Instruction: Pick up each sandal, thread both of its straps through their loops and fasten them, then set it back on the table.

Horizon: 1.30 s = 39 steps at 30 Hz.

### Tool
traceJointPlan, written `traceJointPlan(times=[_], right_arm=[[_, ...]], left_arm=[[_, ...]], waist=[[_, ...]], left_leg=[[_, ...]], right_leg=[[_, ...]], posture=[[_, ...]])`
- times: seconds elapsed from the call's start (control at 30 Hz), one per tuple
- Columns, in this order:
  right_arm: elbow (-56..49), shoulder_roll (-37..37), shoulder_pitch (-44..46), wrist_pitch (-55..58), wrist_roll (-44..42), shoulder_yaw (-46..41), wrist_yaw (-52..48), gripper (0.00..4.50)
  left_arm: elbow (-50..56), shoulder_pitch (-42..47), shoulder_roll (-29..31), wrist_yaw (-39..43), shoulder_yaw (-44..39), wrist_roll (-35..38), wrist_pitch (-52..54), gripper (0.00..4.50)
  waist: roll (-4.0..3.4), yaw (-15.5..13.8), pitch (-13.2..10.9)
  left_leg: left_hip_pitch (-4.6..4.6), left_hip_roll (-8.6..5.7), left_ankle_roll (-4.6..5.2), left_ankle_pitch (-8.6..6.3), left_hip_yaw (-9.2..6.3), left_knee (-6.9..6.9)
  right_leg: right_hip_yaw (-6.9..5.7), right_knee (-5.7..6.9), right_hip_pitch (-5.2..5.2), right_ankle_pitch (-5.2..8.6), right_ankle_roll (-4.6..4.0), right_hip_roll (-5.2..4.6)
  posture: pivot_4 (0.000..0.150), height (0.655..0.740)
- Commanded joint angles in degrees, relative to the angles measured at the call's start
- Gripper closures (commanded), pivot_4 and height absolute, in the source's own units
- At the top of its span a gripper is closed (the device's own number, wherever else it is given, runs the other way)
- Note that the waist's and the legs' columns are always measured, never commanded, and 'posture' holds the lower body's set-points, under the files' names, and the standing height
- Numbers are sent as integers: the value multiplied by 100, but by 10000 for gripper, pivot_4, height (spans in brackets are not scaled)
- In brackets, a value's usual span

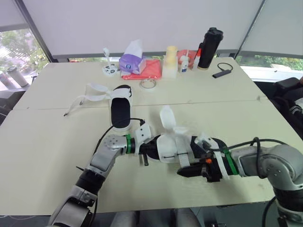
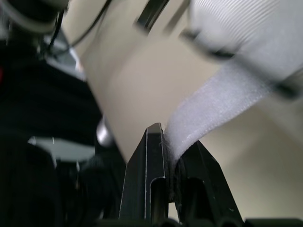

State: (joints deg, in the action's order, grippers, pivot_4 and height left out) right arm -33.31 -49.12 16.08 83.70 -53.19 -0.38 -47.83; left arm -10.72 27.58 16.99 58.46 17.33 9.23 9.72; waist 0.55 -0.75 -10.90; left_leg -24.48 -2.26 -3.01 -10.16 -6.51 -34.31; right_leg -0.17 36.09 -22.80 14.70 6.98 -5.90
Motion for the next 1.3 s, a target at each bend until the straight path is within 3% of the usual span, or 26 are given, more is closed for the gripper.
traceJointPlan(times=[0.03,0.47,0.73,1.03,1.3], right_arm=[[-504,-543,-276,-653,24,268,-616,44677],[-661,-1577,-917,-2306,905,921,-1391,44677],[-671,-1852,-1037,-3060,1278,854,-1727,44677],[-444,-1406,-1048,-2602,873,883,-1512,44677],[-430,-474,-1477,-1763,90,529,-546,44677]], left_arm=[[69,-38,-39,-53,32,-9,80,45000],[353,-189,5,-74,59,29,310,45000],[332,-154,-2,-59,82,13,337,45000],[314,-111,-28,-92,56,7,345,45000],[514,-205,3,-165,39,22,475,45000]], waist=[[4,4,0],[4,2,0],[4,1,0],[5,0,-1],[7,-1,0]], left_leg=[[0,0,0,0,1,0],[1,2,-1,-1,3,-1],[1,2,-2,-1,3,-1],[1,3,-2,-1,2,-1],[1,2,-1,-1,1,-1]], right_leg=[[0,-1,1,1,0,0],[-1,-4,2,4,-4,-1],[-1,-6,2,5,-5,-1],[-1,-6,3,4,-6,-2],[0,-6,3,4,-7,-2]], posture=[[1500,7400],[1500,7400],[1500,7400],[1500,7400],[1500,7400]])
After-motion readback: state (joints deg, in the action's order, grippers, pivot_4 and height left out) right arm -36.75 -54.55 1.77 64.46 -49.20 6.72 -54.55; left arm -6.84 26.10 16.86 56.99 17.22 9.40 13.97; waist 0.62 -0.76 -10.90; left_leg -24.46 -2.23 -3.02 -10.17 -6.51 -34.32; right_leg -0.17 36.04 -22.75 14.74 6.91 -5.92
